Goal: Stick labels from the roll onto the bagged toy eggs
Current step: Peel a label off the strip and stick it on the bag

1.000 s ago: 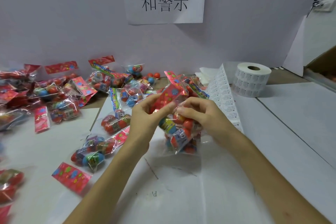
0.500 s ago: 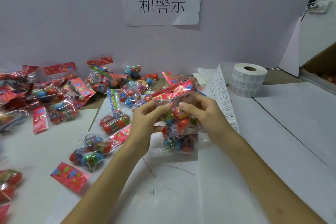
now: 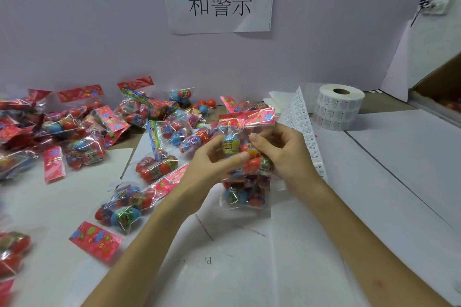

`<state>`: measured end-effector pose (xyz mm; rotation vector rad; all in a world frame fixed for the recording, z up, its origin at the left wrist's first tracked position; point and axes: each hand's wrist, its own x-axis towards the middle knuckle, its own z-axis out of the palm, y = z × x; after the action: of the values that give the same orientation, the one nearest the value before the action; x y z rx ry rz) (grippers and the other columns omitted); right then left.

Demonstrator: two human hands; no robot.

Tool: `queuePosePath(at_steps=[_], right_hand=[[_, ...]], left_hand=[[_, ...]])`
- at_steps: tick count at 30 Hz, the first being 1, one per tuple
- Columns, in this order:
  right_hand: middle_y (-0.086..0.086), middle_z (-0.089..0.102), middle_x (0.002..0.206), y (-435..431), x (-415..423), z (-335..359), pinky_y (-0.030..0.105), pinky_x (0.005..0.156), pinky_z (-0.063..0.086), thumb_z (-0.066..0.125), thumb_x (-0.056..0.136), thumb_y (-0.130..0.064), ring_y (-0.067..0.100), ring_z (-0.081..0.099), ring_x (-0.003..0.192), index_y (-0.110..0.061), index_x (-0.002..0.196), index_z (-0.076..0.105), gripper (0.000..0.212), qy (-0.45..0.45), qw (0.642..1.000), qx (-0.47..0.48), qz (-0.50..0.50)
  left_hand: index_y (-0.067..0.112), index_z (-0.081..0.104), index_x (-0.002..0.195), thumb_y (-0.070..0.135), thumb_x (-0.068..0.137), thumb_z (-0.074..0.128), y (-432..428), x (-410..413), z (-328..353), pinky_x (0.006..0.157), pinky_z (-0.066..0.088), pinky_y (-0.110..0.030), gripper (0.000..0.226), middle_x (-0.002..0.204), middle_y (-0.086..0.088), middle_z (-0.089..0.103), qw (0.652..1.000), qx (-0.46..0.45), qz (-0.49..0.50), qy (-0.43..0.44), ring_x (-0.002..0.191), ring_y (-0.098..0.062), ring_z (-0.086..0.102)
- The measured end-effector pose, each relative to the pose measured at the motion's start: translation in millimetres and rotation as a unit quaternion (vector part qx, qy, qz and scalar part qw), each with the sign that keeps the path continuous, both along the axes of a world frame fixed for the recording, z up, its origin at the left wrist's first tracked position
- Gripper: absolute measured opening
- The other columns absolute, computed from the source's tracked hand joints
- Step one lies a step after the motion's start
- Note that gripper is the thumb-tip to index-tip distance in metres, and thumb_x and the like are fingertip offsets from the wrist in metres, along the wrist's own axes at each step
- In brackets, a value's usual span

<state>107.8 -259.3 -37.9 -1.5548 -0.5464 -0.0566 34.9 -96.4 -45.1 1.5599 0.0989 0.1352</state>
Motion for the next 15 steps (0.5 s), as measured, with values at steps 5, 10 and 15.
queuePosePath(at_steps=[5, 10, 15], right_hand=[[-0.004, 0.074, 0.095, -0.4, 0.5, 3.5, 0.035, 0.081, 0.058, 0.072, 0.084, -0.039, 0.016, 0.072, 0.094, -0.03, 0.097, 0.074, 0.016, 0.066, 0.994, 0.008, 0.081], [0.002, 0.072, 0.11, -3.5, -1.7, 0.7, 0.034, 0.09, 0.059, 0.077, 0.076, -0.038, 0.016, 0.071, 0.103, -0.033, 0.116, 0.067, 0.041, 0.063, 0.983, -0.084, 0.153], [0.009, 0.072, 0.108, -3.3, -1.1, -1.0, 0.042, 0.094, 0.059, 0.079, 0.071, -0.026, 0.023, 0.072, 0.1, -0.032, 0.11, 0.067, 0.041, 0.073, 0.983, -0.066, 0.155]], left_hand=[[0.01, 0.054, 0.143, 0.018, 0.068, 0.087, 2.0, 0.6, -1.8, 0.092, 0.061, -0.048, 0.082, 0.124, -0.014, 0.071, 1.0, 0.001, 0.03, -0.008, 0.112, -0.033, 0.071], [0.01, 0.052, 0.144, 0.002, 0.083, 0.079, 7.3, 1.6, -2.1, 0.087, 0.062, -0.039, 0.068, 0.122, -0.015, 0.071, 0.997, -0.035, 0.062, -0.016, 0.11, -0.033, 0.072], [0.008, 0.05, 0.146, -0.004, 0.082, 0.079, 7.1, 3.5, -4.9, 0.09, 0.061, -0.045, 0.071, 0.124, -0.02, 0.069, 0.997, -0.042, 0.064, -0.02, 0.111, -0.038, 0.07]])
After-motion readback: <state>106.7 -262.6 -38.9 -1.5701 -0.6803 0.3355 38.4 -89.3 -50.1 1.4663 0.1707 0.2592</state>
